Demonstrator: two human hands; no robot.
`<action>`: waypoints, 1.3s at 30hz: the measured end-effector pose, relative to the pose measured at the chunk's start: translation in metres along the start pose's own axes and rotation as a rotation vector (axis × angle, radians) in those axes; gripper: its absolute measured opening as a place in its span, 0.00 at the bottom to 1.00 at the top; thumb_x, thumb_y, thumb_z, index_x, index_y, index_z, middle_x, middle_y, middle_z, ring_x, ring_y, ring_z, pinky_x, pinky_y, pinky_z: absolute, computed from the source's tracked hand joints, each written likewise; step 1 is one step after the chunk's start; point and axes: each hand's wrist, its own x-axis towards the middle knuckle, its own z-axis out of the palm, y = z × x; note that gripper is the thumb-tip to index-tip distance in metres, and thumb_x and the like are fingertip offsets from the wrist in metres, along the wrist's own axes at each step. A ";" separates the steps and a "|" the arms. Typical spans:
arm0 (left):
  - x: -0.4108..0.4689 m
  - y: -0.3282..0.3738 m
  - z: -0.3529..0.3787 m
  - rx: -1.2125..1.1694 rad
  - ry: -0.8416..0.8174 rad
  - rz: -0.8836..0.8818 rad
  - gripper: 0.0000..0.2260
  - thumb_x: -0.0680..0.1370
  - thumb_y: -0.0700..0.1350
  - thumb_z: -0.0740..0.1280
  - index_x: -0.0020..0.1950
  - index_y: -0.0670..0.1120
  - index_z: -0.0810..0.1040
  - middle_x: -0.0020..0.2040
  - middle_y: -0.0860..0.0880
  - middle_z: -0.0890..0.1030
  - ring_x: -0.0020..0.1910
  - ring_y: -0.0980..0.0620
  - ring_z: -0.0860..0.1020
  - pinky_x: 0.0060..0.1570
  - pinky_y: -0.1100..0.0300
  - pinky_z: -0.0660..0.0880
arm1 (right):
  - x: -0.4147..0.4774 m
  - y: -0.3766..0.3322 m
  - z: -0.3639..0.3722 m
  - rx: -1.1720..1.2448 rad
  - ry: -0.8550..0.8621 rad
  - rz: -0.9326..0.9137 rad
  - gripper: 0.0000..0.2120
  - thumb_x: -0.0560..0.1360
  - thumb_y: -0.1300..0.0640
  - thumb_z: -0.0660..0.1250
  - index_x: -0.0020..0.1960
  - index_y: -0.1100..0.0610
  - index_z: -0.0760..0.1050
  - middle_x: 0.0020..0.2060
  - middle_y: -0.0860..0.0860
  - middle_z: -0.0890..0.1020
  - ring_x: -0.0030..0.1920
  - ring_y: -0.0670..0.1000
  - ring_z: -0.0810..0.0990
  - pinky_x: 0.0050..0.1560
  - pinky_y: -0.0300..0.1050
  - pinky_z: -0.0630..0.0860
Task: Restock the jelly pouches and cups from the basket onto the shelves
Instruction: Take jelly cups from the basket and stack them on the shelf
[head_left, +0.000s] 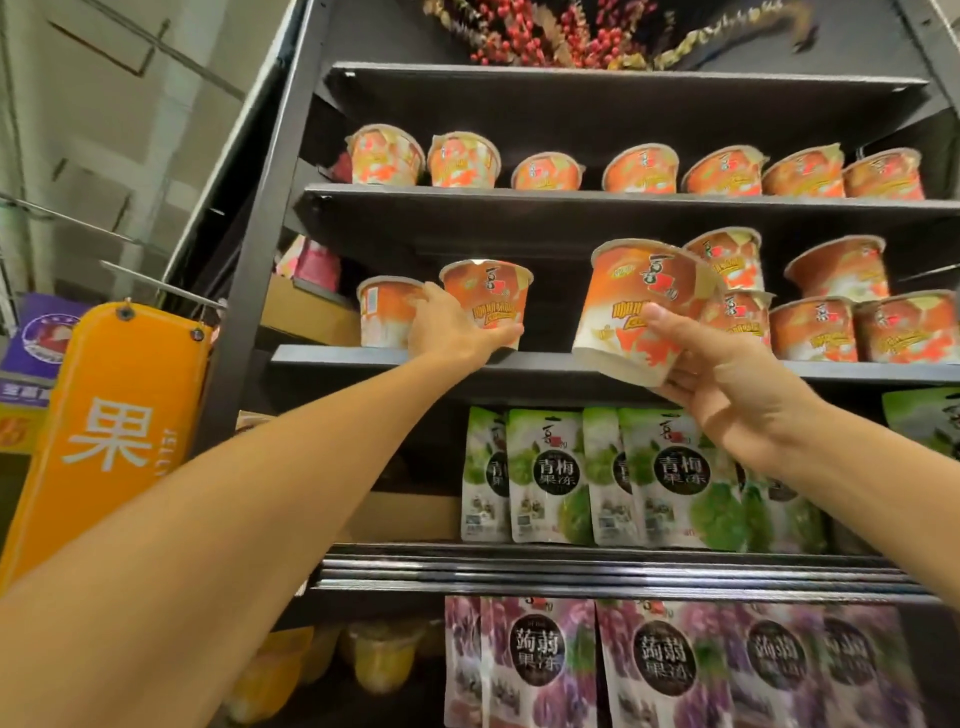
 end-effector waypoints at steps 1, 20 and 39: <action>0.001 0.000 0.000 0.026 0.000 0.007 0.46 0.65 0.62 0.77 0.72 0.41 0.59 0.64 0.44 0.74 0.62 0.46 0.75 0.57 0.53 0.74 | 0.004 -0.003 0.002 -0.005 0.011 -0.003 0.23 0.64 0.51 0.75 0.57 0.59 0.77 0.47 0.53 0.87 0.49 0.50 0.86 0.52 0.45 0.78; -0.023 -0.064 -0.031 0.620 0.097 0.571 0.17 0.80 0.57 0.55 0.58 0.46 0.73 0.56 0.47 0.77 0.57 0.47 0.74 0.58 0.51 0.71 | 0.101 0.003 0.035 -0.542 0.152 -0.015 0.25 0.73 0.51 0.73 0.65 0.60 0.71 0.57 0.55 0.82 0.56 0.54 0.81 0.60 0.54 0.77; -0.029 -0.100 -0.024 0.483 0.154 0.614 0.15 0.79 0.47 0.62 0.61 0.40 0.74 0.59 0.41 0.75 0.58 0.41 0.74 0.55 0.48 0.74 | 0.136 0.029 0.046 -1.021 0.142 0.216 0.27 0.82 0.44 0.55 0.74 0.59 0.58 0.62 0.58 0.72 0.58 0.56 0.73 0.59 0.50 0.69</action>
